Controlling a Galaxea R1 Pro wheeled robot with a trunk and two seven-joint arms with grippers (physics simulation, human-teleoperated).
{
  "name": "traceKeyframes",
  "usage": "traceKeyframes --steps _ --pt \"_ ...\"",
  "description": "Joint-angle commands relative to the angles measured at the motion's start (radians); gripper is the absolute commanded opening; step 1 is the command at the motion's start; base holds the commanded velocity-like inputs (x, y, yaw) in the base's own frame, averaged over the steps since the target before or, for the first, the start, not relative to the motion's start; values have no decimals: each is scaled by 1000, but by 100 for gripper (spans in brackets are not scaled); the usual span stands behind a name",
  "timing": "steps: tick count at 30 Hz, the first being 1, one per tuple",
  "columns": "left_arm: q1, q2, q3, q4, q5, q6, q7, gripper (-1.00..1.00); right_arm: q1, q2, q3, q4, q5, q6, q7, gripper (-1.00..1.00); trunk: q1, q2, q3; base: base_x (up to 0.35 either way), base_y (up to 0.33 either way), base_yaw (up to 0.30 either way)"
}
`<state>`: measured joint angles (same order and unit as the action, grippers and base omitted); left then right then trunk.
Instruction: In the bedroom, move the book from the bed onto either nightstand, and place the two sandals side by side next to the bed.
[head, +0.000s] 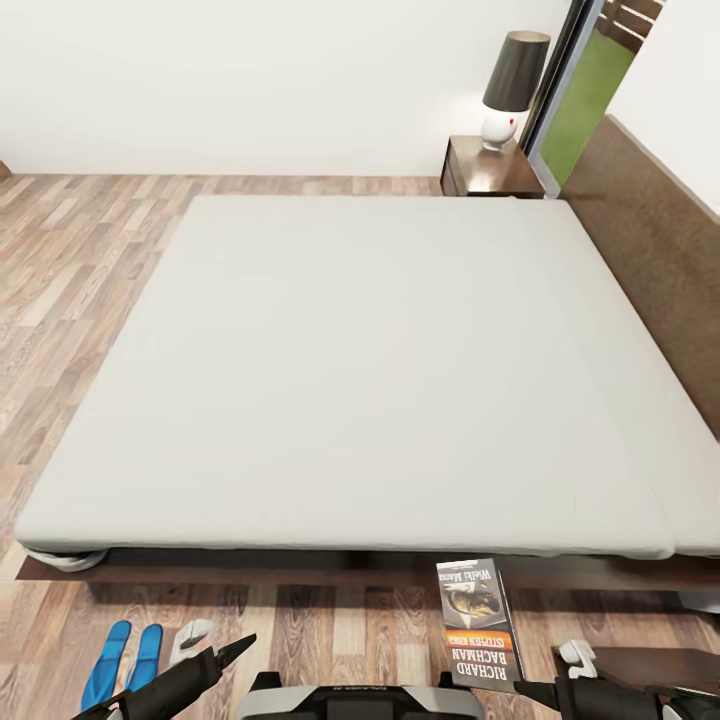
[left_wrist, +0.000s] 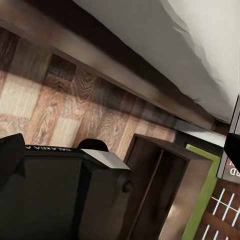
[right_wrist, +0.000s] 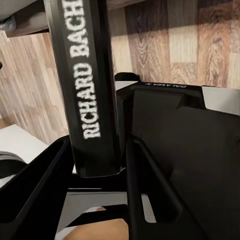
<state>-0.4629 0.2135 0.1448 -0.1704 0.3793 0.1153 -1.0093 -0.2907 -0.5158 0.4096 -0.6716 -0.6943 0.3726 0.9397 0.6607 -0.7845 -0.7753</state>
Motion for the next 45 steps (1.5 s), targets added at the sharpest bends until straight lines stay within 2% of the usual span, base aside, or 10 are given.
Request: traceKeyframes --steps 1,7,45 --pt "0 0 7 0 -2 10 -5 100 -1 -1 5 0 -11 8 -1 -100 -4 7 3 0 0 0" --pt "0 0 7 0 -2 10 -5 100 -1 -1 4 1 -12 8 -2 -100 -27 49 21 0 0 0" --pt "0 0 7 0 0 10 -5 100 -1 -1 3 1 -13 8 -3 -100 -27 49 78 0 0 0"
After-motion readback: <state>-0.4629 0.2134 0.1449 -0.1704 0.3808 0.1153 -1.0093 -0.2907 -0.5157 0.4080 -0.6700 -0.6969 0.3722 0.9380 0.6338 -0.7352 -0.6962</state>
